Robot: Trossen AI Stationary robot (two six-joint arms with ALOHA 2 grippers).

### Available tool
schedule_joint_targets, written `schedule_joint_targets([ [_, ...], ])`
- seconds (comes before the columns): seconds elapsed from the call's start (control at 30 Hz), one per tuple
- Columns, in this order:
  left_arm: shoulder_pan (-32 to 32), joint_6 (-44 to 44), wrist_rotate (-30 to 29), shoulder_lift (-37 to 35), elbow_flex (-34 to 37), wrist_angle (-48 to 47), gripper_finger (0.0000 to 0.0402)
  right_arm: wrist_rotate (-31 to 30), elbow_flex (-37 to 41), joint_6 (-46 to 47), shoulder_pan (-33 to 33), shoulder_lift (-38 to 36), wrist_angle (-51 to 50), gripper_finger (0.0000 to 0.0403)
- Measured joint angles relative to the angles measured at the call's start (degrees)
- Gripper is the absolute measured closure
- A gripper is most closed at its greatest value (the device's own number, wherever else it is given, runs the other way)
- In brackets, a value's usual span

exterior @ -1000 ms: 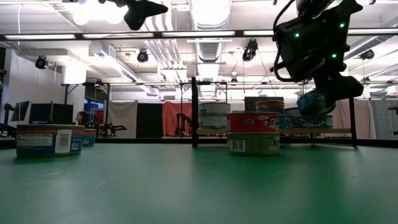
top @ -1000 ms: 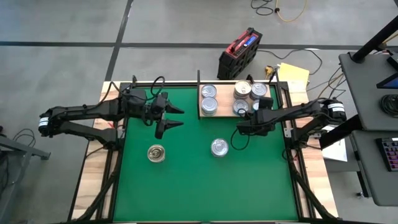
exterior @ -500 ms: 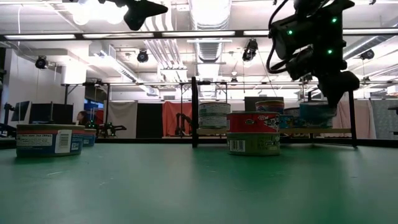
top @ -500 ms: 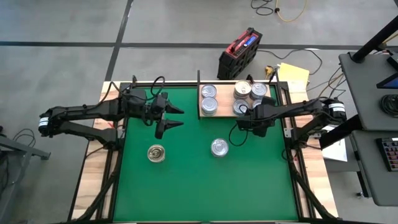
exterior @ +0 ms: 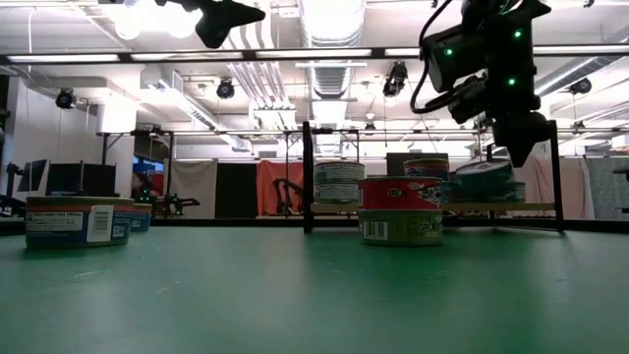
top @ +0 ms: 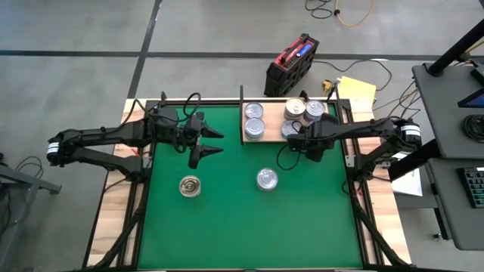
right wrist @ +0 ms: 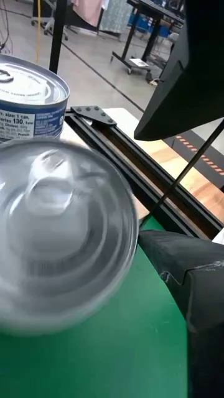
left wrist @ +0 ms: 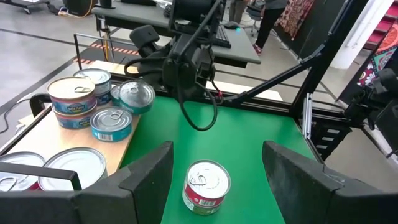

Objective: Stack canned seafood by type on shelf
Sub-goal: Stack the green/blue tuna can on top of the green/blue tuna can on the shelf

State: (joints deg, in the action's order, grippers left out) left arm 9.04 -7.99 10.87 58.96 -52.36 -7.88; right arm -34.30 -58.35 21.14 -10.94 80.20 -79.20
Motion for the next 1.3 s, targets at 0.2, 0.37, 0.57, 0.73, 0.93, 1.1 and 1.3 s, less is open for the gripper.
schedule_joint_targets([
  [0.2,0.00,0.00,0.00,0.00,0.00,-0.35,0.0171,-0.15,0.00,0.03,-0.37,0.00,0.16,0.0165],
  [0.37,0.00,0.00,0.00,0.02,0.00,-0.50,0.0171,0.31,0.00,1.25,-0.24,-0.52,0.28,0.0165],
  [0.57,0.00,-0.13,0.00,0.02,0.00,-0.69,0.0171,7.97,-0.35,5.25,1.69,-4.77,2.29,0.0165],
  [0.73,0.00,-0.20,0.02,0.02,0.00,-1.23,0.0171,17.30,0.06,5.00,5.85,-10.70,9.37,0.0165],
  [0.93,-0.26,-0.09,0.17,0.02,0.02,-1.33,0.0171,19.31,2.02,6.19,12.08,-16.67,19.45,0.0181],
  [1.1,-1.36,-0.03,0.17,0.02,0.43,-1.26,0.0171,19.00,6.44,11.03,14.53,-18.29,30.41,0.0232],
  [1.3,-3.16,-0.02,0.13,0.02,1.79,0.05,0.0171,12.69,12.60,21.51,16.19,-16.24,33.22,0.0341],
])
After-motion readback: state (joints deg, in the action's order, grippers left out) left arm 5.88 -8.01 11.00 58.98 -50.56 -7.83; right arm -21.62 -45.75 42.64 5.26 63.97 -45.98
